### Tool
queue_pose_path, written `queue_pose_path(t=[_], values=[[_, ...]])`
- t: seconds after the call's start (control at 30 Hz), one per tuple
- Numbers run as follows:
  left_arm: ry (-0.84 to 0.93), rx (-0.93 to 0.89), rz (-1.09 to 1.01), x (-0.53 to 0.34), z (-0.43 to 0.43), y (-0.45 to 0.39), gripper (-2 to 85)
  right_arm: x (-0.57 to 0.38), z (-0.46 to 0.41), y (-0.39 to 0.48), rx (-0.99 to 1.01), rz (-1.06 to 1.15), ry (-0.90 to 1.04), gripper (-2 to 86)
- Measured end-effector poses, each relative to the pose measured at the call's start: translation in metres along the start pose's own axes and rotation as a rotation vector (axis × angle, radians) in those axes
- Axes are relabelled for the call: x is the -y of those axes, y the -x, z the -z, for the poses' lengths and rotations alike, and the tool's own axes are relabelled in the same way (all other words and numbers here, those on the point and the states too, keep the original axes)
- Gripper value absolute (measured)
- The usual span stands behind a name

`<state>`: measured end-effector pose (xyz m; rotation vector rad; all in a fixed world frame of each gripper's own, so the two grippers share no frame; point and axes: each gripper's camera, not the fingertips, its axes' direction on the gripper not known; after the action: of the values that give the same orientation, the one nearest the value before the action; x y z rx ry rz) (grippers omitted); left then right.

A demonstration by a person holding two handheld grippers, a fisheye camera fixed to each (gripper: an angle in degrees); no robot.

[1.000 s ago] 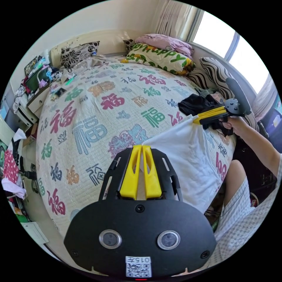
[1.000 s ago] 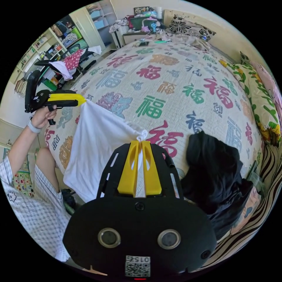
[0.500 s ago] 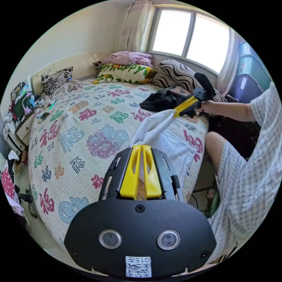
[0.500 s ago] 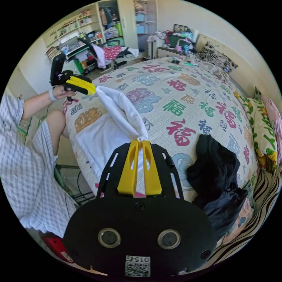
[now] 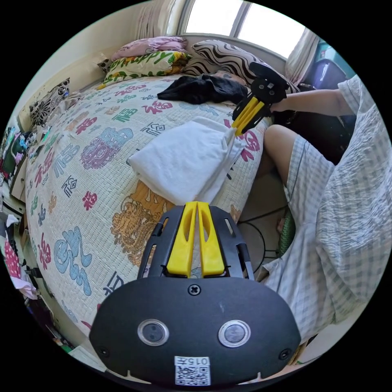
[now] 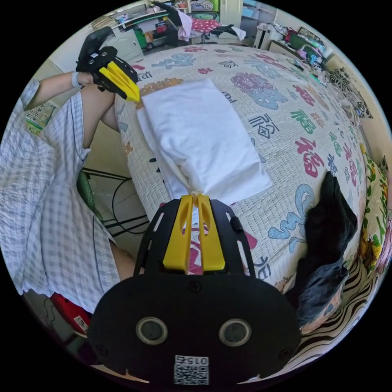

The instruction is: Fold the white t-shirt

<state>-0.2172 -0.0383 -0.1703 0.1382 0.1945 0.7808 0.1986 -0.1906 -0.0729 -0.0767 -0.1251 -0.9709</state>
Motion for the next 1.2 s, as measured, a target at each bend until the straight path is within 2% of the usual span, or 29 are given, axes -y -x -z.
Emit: queue_pose_path(t=[0.17,0.33,0.47,0.63,0.8,1.03,1.2], values=[[0.039,-0.019,0.039,0.0,-0.013,0.002,-0.6,0.012,-0.019,-0.001,0.036,-0.061,0.064,4.2],[0.053,-0.039,0.081,0.005,0.009,0.022,2.2,0.008,-0.016,-0.002,0.067,-0.134,0.101,6.4],[0.017,0.019,0.134,0.019,0.024,0.035,4.7,0.003,0.004,-0.007,0.017,-0.209,0.06,7.4],[0.064,-0.01,0.176,0.044,-0.01,0.036,4.5,0.032,0.007,-0.013,0.023,-0.234,0.012,6.7],[0.127,-0.025,0.229,0.042,-0.045,0.039,3.6,0.062,-0.03,-0.015,0.06,-0.245,0.079,5.4],[0.153,-0.066,0.303,0.022,-0.064,0.048,1.6,0.06,-0.055,-0.024,0.128,-0.304,0.11,4.4],[0.192,-0.026,0.259,0.022,-0.075,0.049,1.8,0.053,-0.066,-0.038,0.208,-0.345,0.135,3.2]])
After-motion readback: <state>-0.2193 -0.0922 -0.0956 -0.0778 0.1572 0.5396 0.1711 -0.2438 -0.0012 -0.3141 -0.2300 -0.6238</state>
